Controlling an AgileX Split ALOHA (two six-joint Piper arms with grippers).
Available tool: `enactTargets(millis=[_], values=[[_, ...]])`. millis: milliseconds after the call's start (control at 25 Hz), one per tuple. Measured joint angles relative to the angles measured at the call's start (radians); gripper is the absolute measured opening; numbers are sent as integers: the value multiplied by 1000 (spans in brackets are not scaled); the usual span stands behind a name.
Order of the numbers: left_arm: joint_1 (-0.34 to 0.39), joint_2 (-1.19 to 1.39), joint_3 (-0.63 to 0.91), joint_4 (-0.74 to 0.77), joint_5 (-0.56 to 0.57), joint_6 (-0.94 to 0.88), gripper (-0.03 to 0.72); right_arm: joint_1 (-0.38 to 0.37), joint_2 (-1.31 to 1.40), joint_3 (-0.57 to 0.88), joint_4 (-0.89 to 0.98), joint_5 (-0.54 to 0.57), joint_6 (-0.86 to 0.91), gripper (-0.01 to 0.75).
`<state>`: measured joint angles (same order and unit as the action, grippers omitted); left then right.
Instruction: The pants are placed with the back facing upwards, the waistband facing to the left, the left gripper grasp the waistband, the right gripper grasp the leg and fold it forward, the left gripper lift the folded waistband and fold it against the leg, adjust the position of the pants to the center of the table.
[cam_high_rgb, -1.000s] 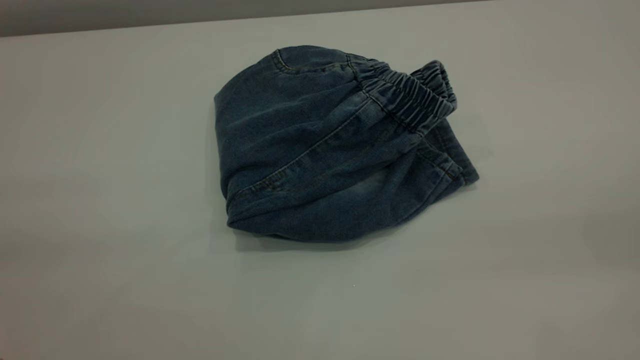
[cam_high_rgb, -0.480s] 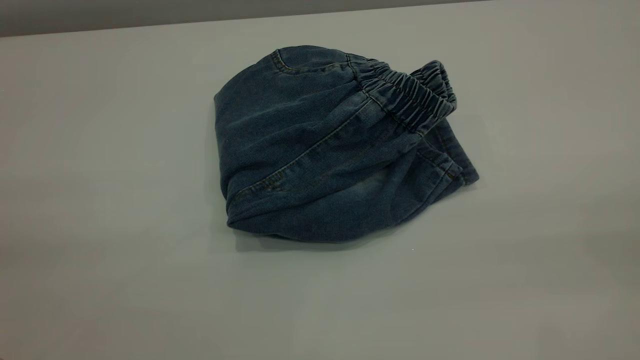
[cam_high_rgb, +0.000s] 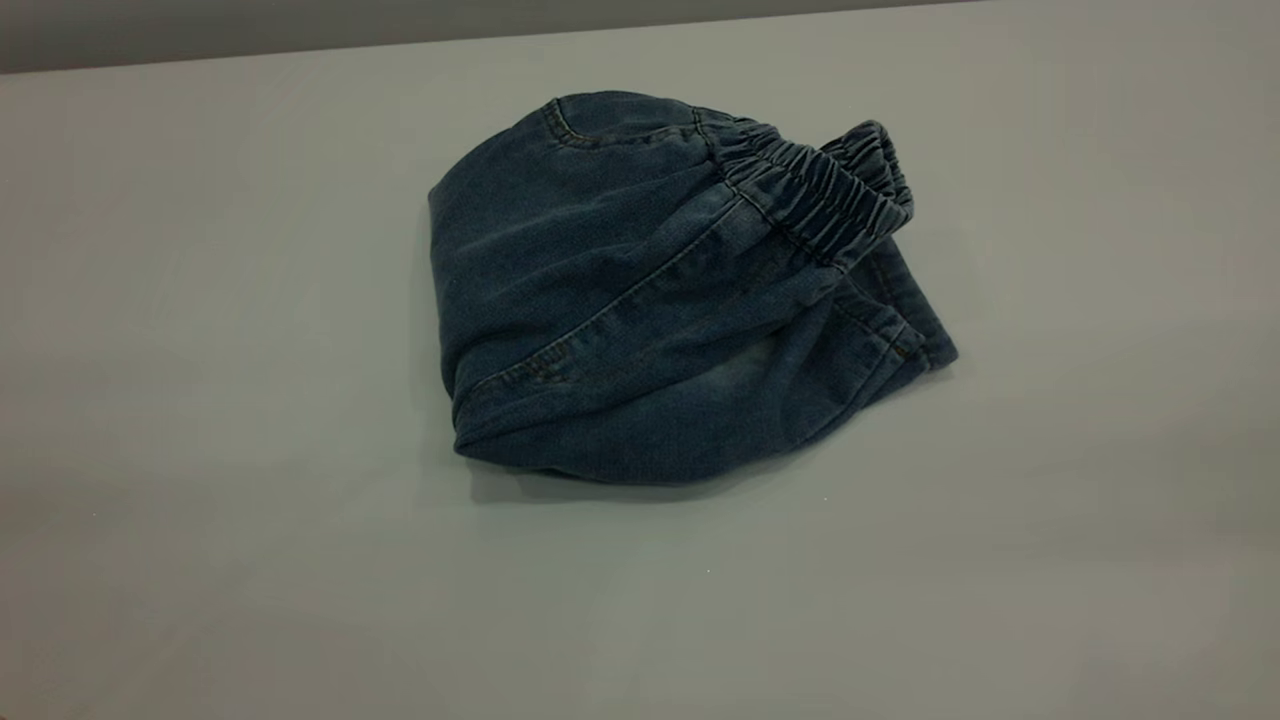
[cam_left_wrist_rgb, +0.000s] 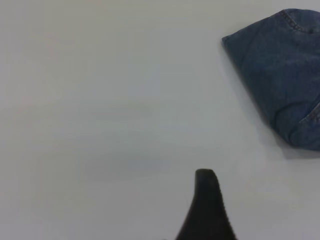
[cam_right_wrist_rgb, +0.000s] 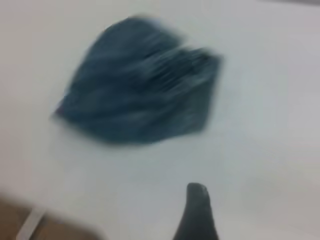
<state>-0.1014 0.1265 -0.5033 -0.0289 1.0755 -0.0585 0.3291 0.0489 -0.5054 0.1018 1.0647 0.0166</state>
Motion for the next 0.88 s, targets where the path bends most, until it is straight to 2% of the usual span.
enactTargets(millis=[120, 240, 480, 880], values=[[0, -15, 0, 0, 0, 1, 487, -137, -49, 0, 2, 0, 1, 484], [0, -57, 0, 0, 1, 1, 487, -197, -50, -1, 3, 0, 1, 484], [57, -128, -1, 1, 2, 1, 487, -199, -49, -1, 4, 0, 1, 483], [59, -127, -1, 1, 3, 1, 487, -199, -49, -1, 4, -1, 0, 483]])
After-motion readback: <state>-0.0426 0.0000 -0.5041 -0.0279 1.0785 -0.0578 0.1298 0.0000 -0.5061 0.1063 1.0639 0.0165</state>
